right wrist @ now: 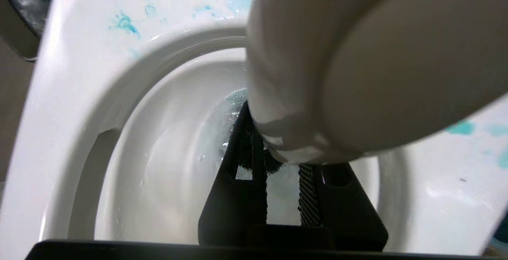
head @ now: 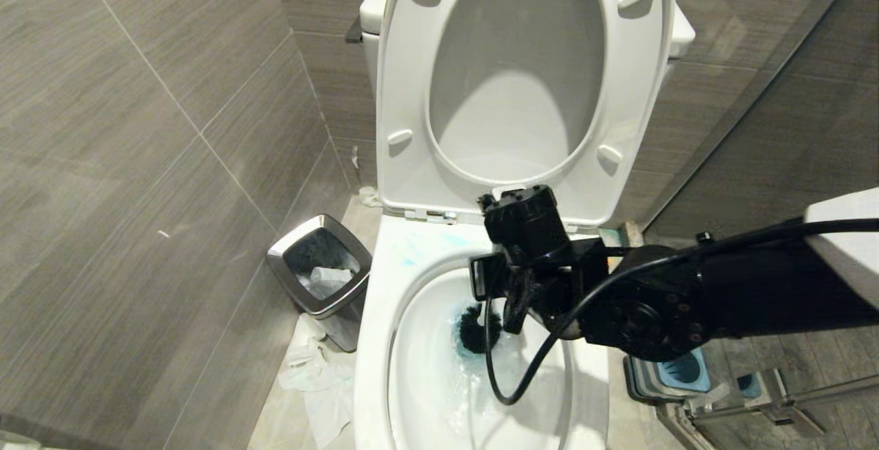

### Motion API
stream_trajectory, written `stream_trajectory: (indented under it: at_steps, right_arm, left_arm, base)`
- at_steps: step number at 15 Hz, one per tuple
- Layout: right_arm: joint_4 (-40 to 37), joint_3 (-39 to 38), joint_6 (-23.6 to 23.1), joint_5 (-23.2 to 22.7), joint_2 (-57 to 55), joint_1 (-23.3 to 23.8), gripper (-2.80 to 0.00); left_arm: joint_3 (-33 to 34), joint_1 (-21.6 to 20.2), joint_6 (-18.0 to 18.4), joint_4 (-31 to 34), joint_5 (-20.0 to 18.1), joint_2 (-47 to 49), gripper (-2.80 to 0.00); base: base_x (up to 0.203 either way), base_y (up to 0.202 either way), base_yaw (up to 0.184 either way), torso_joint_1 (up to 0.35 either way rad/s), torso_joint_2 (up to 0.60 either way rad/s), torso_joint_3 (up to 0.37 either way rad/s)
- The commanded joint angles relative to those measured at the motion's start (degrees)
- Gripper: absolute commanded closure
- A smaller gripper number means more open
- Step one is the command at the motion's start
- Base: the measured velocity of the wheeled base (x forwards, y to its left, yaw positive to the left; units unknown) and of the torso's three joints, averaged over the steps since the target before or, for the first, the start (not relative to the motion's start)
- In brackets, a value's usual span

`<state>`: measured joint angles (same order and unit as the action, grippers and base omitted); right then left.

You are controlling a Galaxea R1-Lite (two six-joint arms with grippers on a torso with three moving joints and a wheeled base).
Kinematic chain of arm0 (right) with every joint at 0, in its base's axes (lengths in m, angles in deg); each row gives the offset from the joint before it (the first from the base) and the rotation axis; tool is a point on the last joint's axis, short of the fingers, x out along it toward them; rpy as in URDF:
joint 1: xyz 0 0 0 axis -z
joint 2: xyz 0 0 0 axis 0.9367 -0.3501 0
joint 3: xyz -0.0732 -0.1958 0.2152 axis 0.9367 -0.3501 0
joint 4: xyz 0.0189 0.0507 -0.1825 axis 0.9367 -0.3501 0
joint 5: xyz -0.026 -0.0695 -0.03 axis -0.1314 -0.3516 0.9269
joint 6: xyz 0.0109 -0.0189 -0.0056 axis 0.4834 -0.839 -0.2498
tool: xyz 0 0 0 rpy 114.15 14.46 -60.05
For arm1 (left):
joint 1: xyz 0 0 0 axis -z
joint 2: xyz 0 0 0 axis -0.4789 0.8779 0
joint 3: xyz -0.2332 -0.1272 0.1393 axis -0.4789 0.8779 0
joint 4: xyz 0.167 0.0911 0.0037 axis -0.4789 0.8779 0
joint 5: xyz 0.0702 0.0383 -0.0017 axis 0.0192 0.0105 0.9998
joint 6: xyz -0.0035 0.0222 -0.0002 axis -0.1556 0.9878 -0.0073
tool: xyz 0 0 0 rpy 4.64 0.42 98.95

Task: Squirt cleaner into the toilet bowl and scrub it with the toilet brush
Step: Scrub the toilet bowl

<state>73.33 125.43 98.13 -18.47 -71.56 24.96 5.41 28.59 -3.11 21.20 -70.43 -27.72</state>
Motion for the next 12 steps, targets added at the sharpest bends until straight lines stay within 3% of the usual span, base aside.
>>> stream_trajectory:
  at_steps: [1, 5, 8, 12]
  right_arm:
    - [0.9, 2.9, 0.0, 0.3, -6.0, 0.1, 0.00]
    - [-1.4, 2.9, -0.3, 0.2, 1.9, -0.2, 0.00]
    - [-10.7, 3.9, -1.0, -0.1, 11.4, -0.2, 0.00]
    - [-13.2, 5.1, -1.1, -0.2, 7.5, -0.2, 0.00]
  left_arm:
    - [0.1, 0.0, 0.0, 0.0, 0.0, 0.0, 0.00]
    - [0.1, 0.0, 0.0, 0.0, 0.0, 0.0, 0.00]
    - [0.1, 0.0, 0.0, 0.0, 0.0, 0.0, 0.00]
    - [0.1, 0.0, 0.0, 0.0, 0.0, 0.0, 0.00]
  base:
    - [0.000, 0.000, 0.000, 0.000, 0.00, 0.000]
    - [0.000, 0.000, 0.000, 0.000, 0.00, 0.000]
    - [0.000, 0.000, 0.000, 0.000, 0.00, 0.000]
    - [0.000, 0.000, 0.000, 0.000, 0.00, 0.000]
